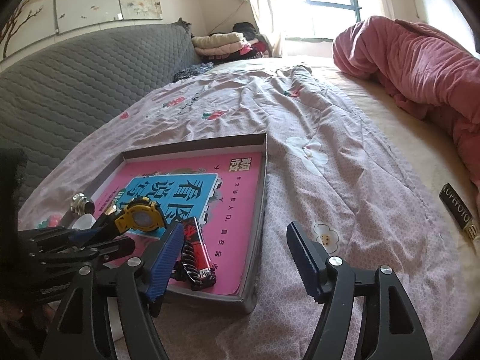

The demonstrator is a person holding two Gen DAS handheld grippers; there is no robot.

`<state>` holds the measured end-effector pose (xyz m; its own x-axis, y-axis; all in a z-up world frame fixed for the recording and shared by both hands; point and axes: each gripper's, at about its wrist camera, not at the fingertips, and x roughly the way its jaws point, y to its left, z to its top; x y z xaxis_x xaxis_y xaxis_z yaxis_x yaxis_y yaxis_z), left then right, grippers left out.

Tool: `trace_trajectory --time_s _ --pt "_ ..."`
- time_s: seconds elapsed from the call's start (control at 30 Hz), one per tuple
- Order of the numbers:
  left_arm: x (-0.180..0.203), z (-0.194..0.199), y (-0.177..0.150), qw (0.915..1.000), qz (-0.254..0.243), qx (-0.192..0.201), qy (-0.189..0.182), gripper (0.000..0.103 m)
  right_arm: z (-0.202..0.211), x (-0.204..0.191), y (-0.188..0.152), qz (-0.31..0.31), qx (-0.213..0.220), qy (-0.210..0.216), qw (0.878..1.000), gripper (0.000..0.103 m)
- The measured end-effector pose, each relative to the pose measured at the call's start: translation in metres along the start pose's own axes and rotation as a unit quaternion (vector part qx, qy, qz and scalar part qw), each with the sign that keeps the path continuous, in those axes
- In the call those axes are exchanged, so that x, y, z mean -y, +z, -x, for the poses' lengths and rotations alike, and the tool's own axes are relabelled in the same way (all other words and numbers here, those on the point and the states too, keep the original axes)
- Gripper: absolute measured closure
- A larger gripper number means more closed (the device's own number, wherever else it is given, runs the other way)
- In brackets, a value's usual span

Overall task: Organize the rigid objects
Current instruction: 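Open the right gripper off the black clip while the left opens off the yellow watch, then withdraw both open tools from the tray toward the white bottle and earbuds case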

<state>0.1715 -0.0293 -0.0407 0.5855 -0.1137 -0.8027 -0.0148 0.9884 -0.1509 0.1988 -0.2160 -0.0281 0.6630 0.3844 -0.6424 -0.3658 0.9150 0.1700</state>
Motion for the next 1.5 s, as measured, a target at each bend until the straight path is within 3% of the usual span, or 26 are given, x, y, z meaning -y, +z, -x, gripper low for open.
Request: trace_trajectory --time_s 0.3,0.53,0.97,1.33,1.5 --pt "-0.019 0.034 -0.002 0.9986 0.031 0.042 -0.009 0.052 0.000 0.003 0.001 -0.008 0.004 0.000 1.000 0.028" --pt "-0.034 0.045 -0.006 0.9975 0.053 0.048 0.001 0.052 0.002 0.002 0.002 -0.010 0.012 0.018 1.000 0.028" --pt "-0.039 0.069 -0.018 0.9976 0.044 0.054 0.005 0.052 0.018 -0.007 -0.002 0.009 0.039 0.035 0.999 0.026" --pt "-0.061 0.098 -0.032 0.9961 0.054 0.069 0.006 0.052 0.057 -0.039 -0.018 0.016 0.056 0.050 0.997 0.026" --pt "-0.067 0.109 -0.039 0.9963 0.049 0.070 0.007 0.052 0.063 -0.061 -0.030 0.044 0.039 0.059 0.997 0.026"
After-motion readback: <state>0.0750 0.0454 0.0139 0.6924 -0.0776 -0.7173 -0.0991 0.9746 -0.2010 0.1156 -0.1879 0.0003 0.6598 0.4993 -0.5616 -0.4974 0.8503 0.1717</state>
